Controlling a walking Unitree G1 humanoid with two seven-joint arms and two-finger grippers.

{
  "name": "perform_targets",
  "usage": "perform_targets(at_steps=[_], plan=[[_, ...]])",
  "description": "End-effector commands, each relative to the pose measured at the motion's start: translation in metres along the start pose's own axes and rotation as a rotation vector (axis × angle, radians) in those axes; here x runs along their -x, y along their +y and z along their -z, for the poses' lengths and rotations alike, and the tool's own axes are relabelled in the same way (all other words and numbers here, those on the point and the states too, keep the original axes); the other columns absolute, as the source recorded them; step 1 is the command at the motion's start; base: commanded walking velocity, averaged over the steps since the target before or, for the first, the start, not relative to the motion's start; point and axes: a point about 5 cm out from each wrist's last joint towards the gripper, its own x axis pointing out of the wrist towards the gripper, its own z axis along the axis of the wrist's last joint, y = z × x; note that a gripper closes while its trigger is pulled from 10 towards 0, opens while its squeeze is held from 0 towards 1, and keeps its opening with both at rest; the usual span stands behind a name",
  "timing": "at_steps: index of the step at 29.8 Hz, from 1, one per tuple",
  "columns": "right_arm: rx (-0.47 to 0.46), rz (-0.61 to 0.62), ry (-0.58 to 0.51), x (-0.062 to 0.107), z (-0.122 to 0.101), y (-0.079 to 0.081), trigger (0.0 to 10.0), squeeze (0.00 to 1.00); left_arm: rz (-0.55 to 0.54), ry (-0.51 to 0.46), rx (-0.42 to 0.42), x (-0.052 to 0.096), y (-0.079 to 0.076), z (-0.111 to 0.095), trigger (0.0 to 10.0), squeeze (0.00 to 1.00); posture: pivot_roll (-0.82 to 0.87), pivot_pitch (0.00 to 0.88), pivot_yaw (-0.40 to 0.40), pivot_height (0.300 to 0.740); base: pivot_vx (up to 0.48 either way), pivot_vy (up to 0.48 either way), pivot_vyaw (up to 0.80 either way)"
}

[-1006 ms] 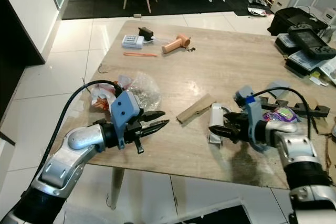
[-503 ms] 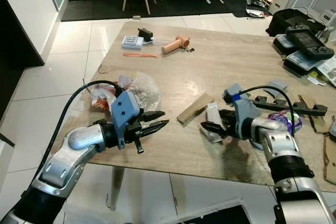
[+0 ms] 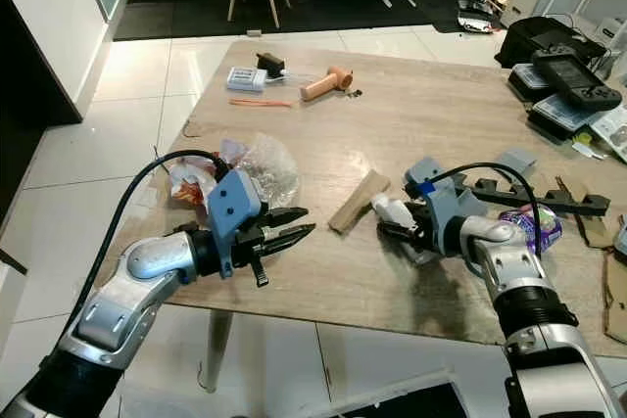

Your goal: Picking trash to rubbish bin

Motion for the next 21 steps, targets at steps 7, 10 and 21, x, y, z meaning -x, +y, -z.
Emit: perform_targets(at_steps=[7,10,21], plan=[[-0.048,0.009,0.106,-0.004,0.025,0.003,0.0,0.0,0.024,0.014,-0.011,-0.001,-0.002,0.002,10.0,0.0,-0.1,0.14,-0.013,0.74,0.0,0.0,0.0],[-0.063,0.001,0.078,-0.005,0.022,0.004,0.0,0.0,0.027,0.013,-0.013,0.0,-0.002,0.001,10.0,0.0,-0.1,0.132,-0.02,0.74,0.0,0.0,0.0],[-0.126,-0.132,-0.317,0.016,-0.052,0.031,0.0,0.0,-0.049,-0.089,0.045,0.007,0.013,-0.014,10.0,0.0,-0.1,0.115,-0.029,0.74,0.0,0.0,0.0]])
